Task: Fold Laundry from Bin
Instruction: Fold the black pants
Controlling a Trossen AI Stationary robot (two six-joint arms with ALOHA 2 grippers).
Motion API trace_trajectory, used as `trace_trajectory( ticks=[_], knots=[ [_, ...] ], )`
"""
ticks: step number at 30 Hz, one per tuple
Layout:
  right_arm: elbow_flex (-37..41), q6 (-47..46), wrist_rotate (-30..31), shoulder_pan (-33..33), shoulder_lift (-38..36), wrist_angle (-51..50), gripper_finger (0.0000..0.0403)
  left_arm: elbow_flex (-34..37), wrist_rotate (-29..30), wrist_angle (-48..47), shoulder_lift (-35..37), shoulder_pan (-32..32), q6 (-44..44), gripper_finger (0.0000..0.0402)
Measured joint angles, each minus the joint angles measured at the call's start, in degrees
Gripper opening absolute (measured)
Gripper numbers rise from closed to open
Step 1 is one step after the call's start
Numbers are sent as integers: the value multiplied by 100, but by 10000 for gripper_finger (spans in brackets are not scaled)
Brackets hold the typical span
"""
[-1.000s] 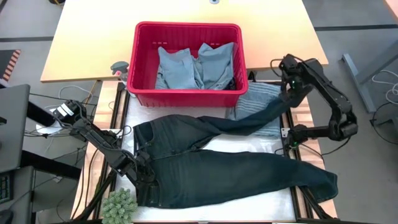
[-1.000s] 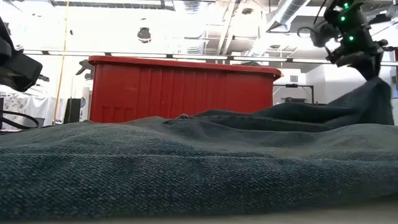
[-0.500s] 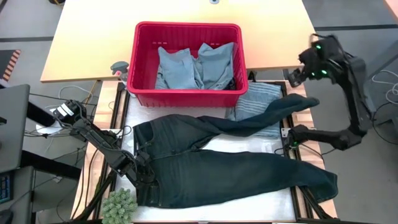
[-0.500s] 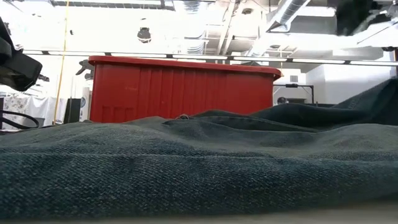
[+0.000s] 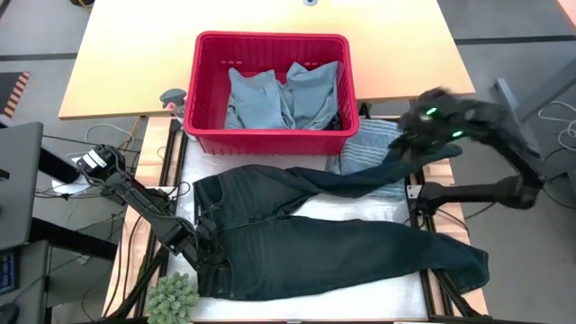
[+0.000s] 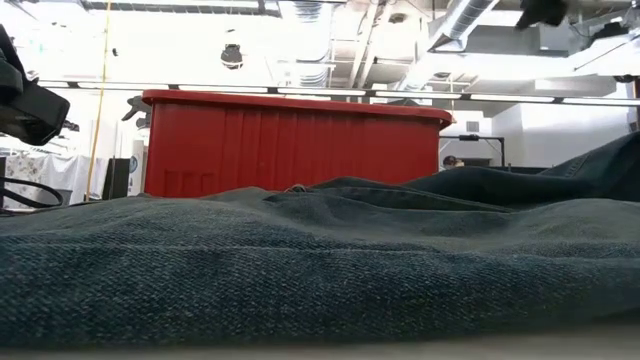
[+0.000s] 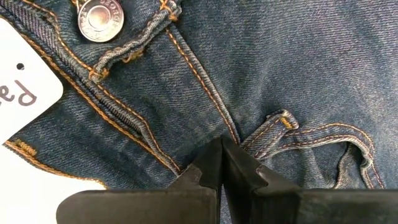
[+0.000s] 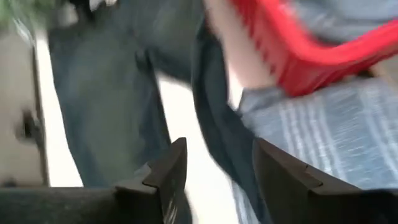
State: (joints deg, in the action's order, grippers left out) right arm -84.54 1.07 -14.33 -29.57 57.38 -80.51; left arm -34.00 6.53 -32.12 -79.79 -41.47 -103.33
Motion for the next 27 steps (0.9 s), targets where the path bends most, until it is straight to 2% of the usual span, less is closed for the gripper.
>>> trace_trajectory(
  ticks=[4, 6, 10, 13, 21, 27],
  knots=[
    [749, -120, 629, 1380, 465, 330, 196, 2, -89, 2, 0, 7, 0, 0],
    [1030, -123, 1195, 1981, 776, 456, 192, 2, -90, 2, 0, 7, 2, 0],
    [1427, -125, 2373, 2957, 1374, 725, 186, 4, -90, 7, 0, 7, 1, 0],
    [1664, -215, 2939, 3540, 1871, 1049, 183, 4, -93, 7, 0, 7, 2, 0],
    [2348, -1049, 3520, 4587, 2433, 2295, 182, 4, -101, 9, 0, 7, 2, 0],
    [2992, -1409, 4137, 4828, 2439, 2988, 182, 4, -20, 13, 0, 4, 2, 0]
  ],
)
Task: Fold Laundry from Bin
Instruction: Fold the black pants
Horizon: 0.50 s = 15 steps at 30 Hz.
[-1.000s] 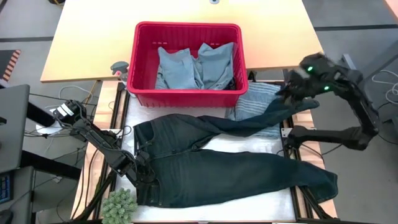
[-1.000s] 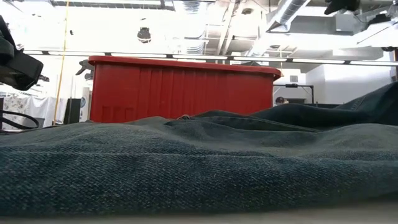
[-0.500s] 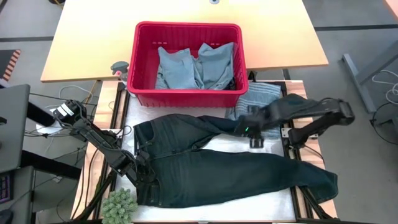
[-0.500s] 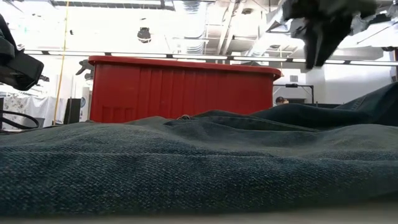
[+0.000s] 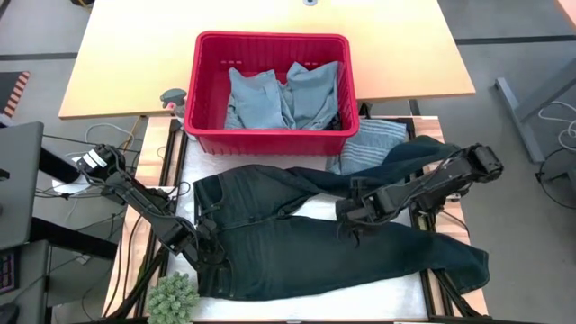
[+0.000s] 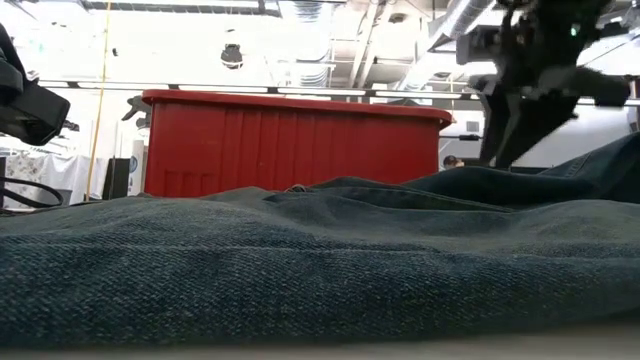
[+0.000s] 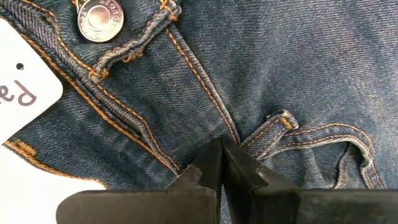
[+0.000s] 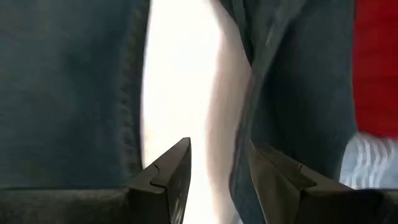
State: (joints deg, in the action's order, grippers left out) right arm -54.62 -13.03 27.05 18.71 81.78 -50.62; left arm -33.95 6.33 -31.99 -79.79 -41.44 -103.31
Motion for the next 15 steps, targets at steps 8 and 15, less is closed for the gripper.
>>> trace_trajectory(
  ticks=[8, 15],
  knots=[
    [847, -217, -122, -202, 0, 613, 182, 0, 35, 2, 0, -4, 0, 0],
    [1294, -584, 325, -465, 5, 777, 173, 0, 43, 2, 0, -4, 0, 0]
  ],
)
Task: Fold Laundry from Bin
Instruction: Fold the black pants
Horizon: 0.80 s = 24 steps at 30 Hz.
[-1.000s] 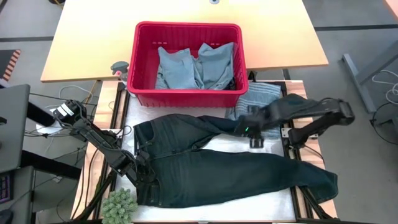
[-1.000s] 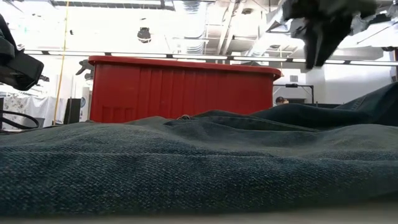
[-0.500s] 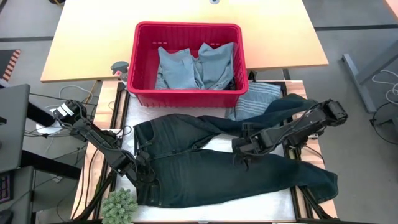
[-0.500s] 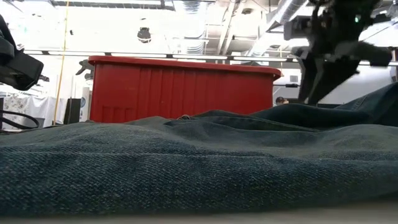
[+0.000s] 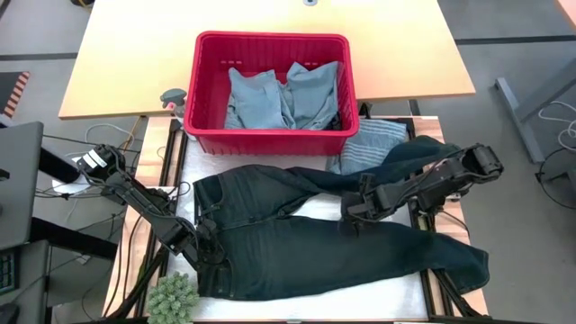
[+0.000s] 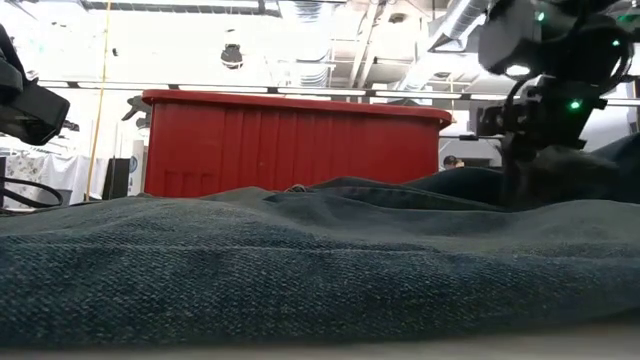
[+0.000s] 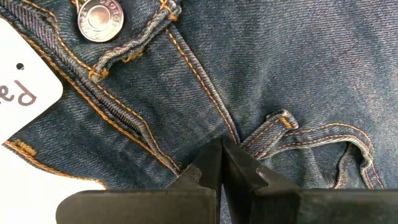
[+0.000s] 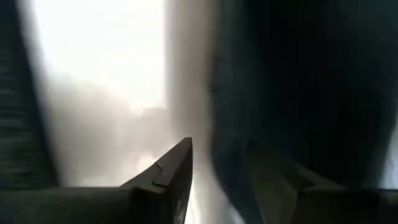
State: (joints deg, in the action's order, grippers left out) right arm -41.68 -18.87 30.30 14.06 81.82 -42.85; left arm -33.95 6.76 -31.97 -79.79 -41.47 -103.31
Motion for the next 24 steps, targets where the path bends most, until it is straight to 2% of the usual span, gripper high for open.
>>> trace_trajectory(
  ticks=[5, 11, 16, 24],
  knots=[
    [3, -3, 117, -268, 2, 127, 127, 0, 20, 0, 0, 0, 0, 0],
    [-27, 287, -554, -459, 2, 147, 21, 0, 37, 2, 0, 0, 0, 0],
    [-521, 388, -710, -341, -7, -707, 18, 2, 181, 2, 0, 2, -8, 0],
    [-2092, 546, -737, -255, -7, -2572, 18, 7, 252, -5, -4, 4, 14, 0]
  ],
)
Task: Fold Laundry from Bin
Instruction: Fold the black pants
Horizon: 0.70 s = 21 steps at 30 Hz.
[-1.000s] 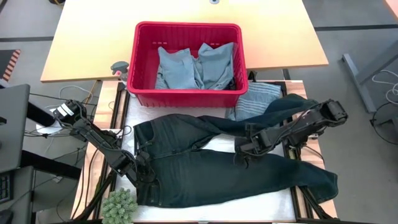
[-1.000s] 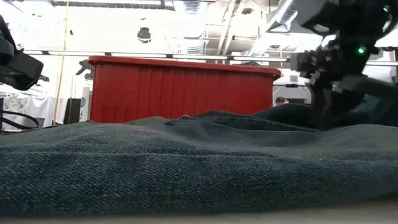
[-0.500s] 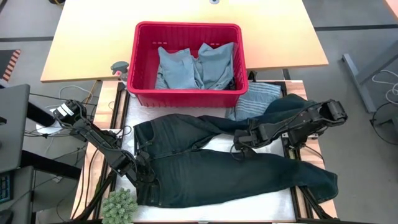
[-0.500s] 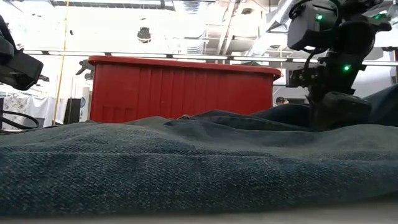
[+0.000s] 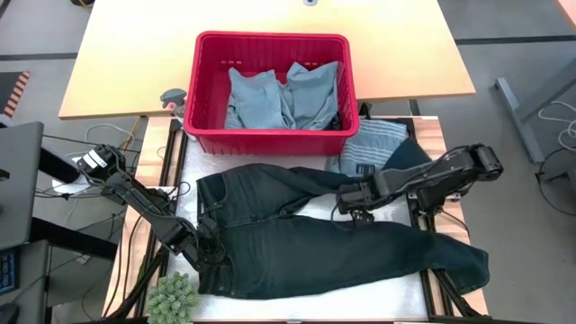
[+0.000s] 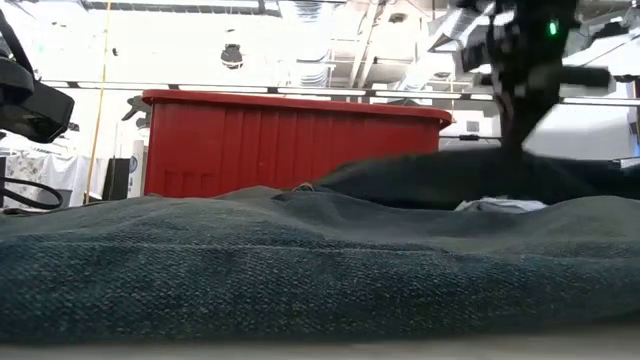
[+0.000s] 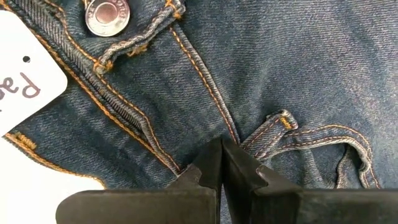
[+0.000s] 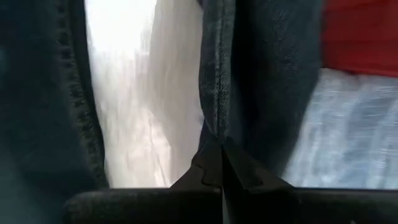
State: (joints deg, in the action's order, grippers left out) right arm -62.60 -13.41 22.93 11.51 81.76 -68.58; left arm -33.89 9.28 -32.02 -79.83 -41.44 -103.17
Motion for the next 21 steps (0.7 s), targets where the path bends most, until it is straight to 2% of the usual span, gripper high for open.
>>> trace_trajectory(
  ticks=[2, 7, 10, 15, 18, 21],
  knots=[
    [-413, 28, -166, -4, -2, -390, 18, 0, -54, -1, 0, 3, 4, 0],
    [-1378, 172, -1068, -247, -4, -1491, 18, 0, -92, -3, 2, 5, 6, 0],
    [-1875, 163, -1116, -393, -8, -2162, 18, 0, -102, -2, 2, 5, 6, 0],
    [-2470, -131, -1486, -767, -424, -2154, 18, 0, -113, -8, 2, 3, 8, 0],
    [-2628, -131, -2570, -1062, -763, -1951, 18, 0, -114, -4, 4, 3, 10, 0],
    [-2668, -191, -3027, -1541, -1079, -1932, 18, 0, -119, -11, 4, 3, 70, 0]
  ],
)
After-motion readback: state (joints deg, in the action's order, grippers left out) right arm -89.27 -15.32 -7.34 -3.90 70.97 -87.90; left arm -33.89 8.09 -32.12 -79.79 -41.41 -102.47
